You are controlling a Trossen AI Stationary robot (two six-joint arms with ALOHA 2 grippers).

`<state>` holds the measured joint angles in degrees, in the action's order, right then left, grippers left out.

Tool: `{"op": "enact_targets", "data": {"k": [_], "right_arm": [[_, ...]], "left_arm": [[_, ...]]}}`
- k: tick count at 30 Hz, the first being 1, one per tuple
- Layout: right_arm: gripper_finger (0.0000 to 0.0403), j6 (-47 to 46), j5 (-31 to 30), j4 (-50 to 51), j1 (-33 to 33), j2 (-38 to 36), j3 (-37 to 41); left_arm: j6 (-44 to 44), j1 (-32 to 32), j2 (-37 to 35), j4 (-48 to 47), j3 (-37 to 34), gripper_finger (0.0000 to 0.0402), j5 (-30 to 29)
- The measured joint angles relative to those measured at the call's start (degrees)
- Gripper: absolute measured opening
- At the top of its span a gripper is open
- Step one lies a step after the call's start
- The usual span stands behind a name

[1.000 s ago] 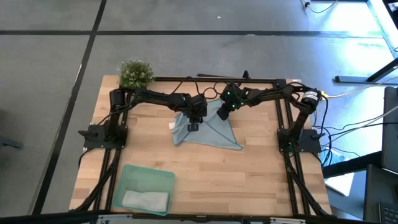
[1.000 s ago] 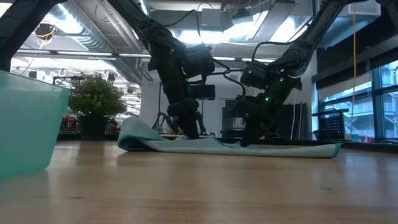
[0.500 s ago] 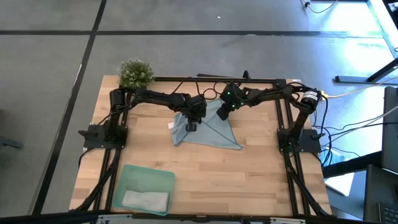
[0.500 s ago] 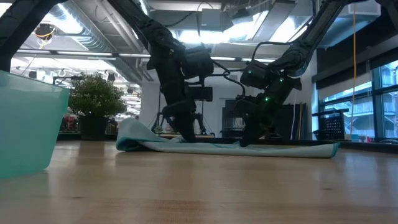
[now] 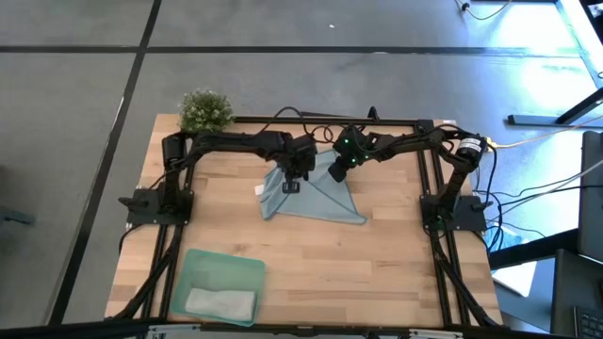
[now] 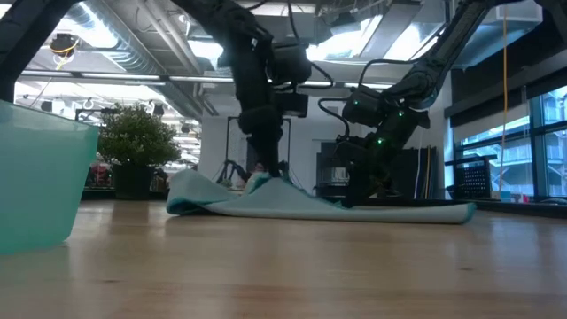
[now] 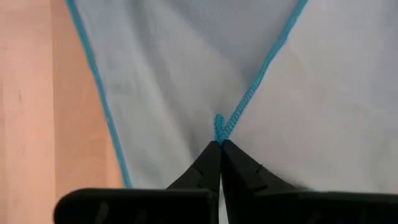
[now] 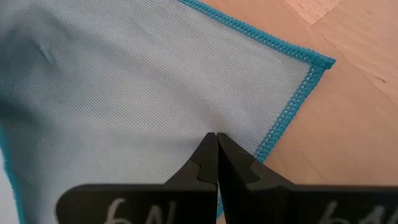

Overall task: Roll microfiber towels into tight, uniform cylinder then place into a basket
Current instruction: Roll the blue microfiber cloth

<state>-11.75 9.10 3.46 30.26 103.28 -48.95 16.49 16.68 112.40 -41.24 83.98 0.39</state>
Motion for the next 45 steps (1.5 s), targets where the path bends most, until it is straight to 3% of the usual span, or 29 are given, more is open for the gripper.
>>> {"op": "enact_targets", "data": {"k": [5,17,23,31,38,45], "right_arm": [[0.0000,0.0,0.0,0.0,0.0,0.0,0.0],[0.0000,0.0,0.0,-0.2,0.0,0.0,0.0],[0.0000,-0.1,0.0,-0.8,0.0,0.0,0.0],[0.0000,-0.1,0.0,-0.9,0.0,0.0,0.0],[0.0000,-0.2,0.0,-1.0,0.0,0.0,0.0],[0.0000,0.0,0.0,-1.0,0.0,0.0,0.0]], "left_arm": [[-0.9,-0.5,0.0,-5.6,2.9,0.0001,1.0],[3.4,-0.7,0.5,-11.8,2.7,0.0000,13.4],[0.6,-0.6,0.5,-9.5,1.7,0.0010,9.0],[1.4,-0.7,0.5,-8.9,1.7,0.0045,9.9],[2.0,-0.7,0.5,-9.2,1.7,0.0005,10.6],[0.4,-0.7,0.5,-9.3,1.6,0.0002,10.7]]}}
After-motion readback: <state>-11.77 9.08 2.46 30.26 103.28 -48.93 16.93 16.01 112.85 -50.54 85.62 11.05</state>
